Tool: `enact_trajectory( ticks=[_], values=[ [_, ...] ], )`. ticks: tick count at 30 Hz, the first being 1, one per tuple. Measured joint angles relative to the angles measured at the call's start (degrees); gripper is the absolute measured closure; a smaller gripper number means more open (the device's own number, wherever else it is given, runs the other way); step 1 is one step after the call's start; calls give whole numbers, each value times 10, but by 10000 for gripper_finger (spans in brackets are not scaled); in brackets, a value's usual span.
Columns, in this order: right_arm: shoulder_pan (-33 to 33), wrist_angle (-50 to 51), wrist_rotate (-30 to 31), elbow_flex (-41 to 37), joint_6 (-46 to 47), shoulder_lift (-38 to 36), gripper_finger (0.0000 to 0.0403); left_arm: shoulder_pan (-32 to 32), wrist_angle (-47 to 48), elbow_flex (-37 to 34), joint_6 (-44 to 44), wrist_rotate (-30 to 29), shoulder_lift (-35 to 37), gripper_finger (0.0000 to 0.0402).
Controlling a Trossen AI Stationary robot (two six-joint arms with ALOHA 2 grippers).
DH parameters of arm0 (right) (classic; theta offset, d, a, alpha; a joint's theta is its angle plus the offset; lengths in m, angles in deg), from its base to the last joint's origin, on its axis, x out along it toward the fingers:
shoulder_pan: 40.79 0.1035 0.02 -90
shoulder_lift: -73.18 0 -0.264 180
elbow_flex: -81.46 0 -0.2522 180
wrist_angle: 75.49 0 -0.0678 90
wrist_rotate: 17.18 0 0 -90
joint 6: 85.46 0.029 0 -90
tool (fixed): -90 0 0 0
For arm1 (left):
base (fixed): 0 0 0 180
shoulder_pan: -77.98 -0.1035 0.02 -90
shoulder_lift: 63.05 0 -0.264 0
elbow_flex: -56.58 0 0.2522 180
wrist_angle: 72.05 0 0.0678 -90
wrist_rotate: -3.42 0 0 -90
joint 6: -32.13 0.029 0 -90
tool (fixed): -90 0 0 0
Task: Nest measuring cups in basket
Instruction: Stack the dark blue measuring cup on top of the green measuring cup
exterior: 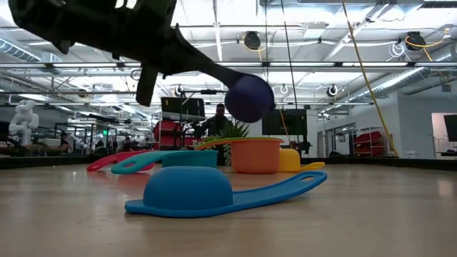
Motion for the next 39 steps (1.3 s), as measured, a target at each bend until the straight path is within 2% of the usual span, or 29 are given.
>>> enact_trajectory(
  ticks=[3,6,8,12,19,39],
  values=[
    [0,4,0,0,15,0,239,-9,-40,-26,52,21,0,396],
    [0,21,0,0,49,0,239,-21,-75,-47,95,80,0,396],
    [0,44,0,0,76,0,239,-32,-72,-57,104,106,0,396],
    [0,81,0,0,125,0,239,-52,-74,-62,117,120,0,396],
    [0,95,0,0,158,0,239,-81,-75,-62,128,171,-2,391],
    [0,110,-2,0,171,0,239,-116,-67,-62,112,222,-3,388]
  ],
)
